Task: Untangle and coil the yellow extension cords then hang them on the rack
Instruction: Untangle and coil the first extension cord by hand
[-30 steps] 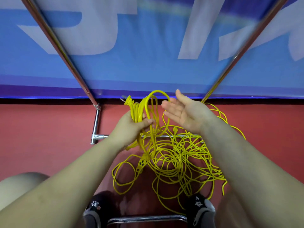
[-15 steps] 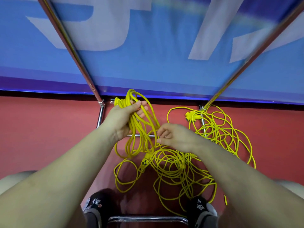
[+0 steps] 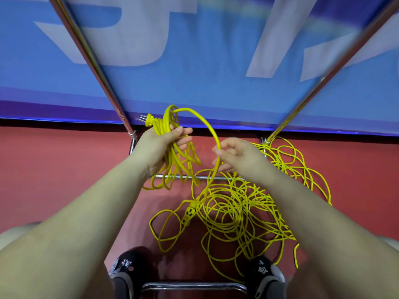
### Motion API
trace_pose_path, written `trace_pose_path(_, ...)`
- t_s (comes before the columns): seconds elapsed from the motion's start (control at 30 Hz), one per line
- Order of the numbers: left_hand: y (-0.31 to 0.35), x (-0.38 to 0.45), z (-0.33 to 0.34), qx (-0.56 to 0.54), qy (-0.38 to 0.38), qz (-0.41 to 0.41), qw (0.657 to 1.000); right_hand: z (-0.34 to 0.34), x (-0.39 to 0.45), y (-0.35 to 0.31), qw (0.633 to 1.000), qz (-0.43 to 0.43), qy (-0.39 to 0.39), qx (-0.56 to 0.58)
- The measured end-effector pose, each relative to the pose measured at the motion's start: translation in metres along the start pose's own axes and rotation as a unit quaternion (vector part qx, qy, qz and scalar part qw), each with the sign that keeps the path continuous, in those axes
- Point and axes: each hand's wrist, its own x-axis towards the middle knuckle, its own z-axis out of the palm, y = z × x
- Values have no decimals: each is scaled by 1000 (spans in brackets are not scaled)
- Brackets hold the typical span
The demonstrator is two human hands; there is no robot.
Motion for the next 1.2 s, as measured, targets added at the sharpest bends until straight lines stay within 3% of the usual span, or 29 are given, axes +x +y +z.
trace_pose_path(0.17, -7, 1, -3, 92, -30, 0, 995, -6, -3, -18, 982, 48, 28, 181)
trace_pose_path(0.4, -18, -1, -2, 151, -91, -54, 983, -14, 3, -19, 901, 117, 69, 413)
trace_pose_path(0.7, -30, -9, 6, 223, -190, -100, 951, -26, 6, -26, 800, 115, 131, 574)
trace_pose_path(0.83, -32, -9, 8, 229, -176, -88, 953, -31, 7, -27, 799, 84, 98, 587)
trace_pose_path(0.93, -31, -10, 12, 196, -134, -73, 969, -26, 7, -22, 864, 84, 63, 492)
trace_pose_path(0.97, -30, -10, 13, 181, -122, -70, 973, -23, 7, -19, 905, 87, 52, 413)
trace_pose_path(1.03, -28, -10, 14, 144, -100, -73, 982, -15, 4, -12, 985, 76, 21, 152)
trace_pose_path(1.1, -26, -8, 15, 111, -80, -82, 987, -6, -1, -5, 991, 27, -42, -124)
trace_pose_path(1.13, -24, -8, 14, 96, -72, -84, 989, -2, -2, -1, 976, 8, -83, -200)
trace_pose_path(1.2, -22, -7, 13, 72, -61, -84, 992, 4, -6, 5, 961, 11, -146, -233)
